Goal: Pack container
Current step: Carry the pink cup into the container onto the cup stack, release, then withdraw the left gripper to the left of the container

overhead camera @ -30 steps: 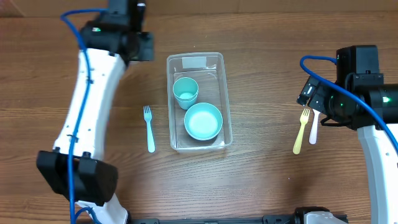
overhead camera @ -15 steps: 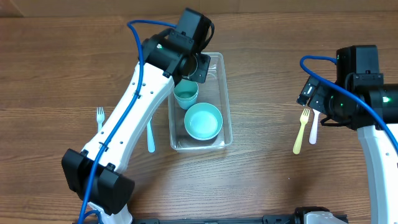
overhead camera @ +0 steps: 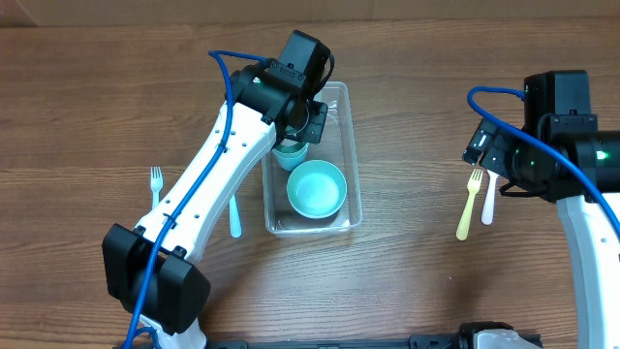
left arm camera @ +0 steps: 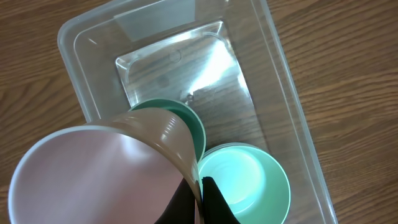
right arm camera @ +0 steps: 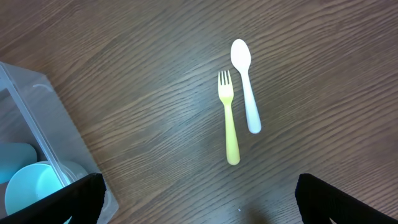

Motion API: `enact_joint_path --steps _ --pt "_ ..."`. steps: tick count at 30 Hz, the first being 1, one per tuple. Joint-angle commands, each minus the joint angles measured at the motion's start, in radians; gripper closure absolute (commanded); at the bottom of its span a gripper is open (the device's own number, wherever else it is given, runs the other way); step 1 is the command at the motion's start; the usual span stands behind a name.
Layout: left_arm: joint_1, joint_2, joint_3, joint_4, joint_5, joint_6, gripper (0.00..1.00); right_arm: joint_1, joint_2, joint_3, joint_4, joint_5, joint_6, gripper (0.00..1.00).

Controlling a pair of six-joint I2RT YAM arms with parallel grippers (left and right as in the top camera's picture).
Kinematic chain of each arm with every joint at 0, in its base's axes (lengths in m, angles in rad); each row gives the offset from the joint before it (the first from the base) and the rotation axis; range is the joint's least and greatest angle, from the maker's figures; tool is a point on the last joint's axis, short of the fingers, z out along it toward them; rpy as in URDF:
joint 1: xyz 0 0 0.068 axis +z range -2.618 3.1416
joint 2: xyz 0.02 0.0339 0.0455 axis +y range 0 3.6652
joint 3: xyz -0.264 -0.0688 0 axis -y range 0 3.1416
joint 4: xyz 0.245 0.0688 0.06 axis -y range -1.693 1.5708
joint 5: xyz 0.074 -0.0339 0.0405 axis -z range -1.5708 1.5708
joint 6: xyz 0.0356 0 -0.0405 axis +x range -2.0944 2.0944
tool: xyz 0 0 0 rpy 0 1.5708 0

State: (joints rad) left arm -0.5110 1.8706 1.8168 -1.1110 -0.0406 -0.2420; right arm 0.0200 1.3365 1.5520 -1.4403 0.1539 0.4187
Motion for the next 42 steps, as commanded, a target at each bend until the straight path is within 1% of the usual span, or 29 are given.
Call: enact_joint_path --steps 1,20,29,33,34,35,37,39,42 --pt "-0.009 0.007 -0.009 0.002 0.016 -0.021 0.96 -0.003 -0.005 0.007 0.002 0.002 0.001 0.0" --pt "-0.02 0.007 -0.009 0.006 0.011 -0.021 0.96 -0.003 -0.005 0.007 0.002 0.002 0.001 0.0" --pt "-0.02 0.007 -0.009 0.008 -0.018 -0.02 0.96 -0.003 -0.005 0.007 0.002 0.002 0.001 0.0" --pt "-0.02 0.007 -0.009 0.008 -0.019 -0.02 0.94 -0.003 -0.005 0.007 0.002 0.002 0.001 0.0" --pt "-0.02 0.007 -0.009 0.008 -0.019 -0.02 0.89 -0.003 -0.005 0.007 0.002 0.003 0.001 0.0" --pt "-0.019 0.007 -0.009 0.008 -0.019 -0.02 0.59 -0.003 -0.005 0.007 0.002 0.003 0.001 0.0" --pt "-0.019 0.007 -0.009 0.008 -0.023 -0.02 0.28 -0.003 -0.005 0.007 0.002 0.002 0.001 0.0" --pt "-0.018 0.007 -0.009 0.013 -0.027 -0.016 0.24 -0.003 -0.005 0.007 0.002 0.002 0.001 0.0" --pt "-0.015 0.007 -0.009 0.024 -0.083 -0.022 0.27 -0.003 -0.005 0.007 0.002 0.002 0.001 0.0"
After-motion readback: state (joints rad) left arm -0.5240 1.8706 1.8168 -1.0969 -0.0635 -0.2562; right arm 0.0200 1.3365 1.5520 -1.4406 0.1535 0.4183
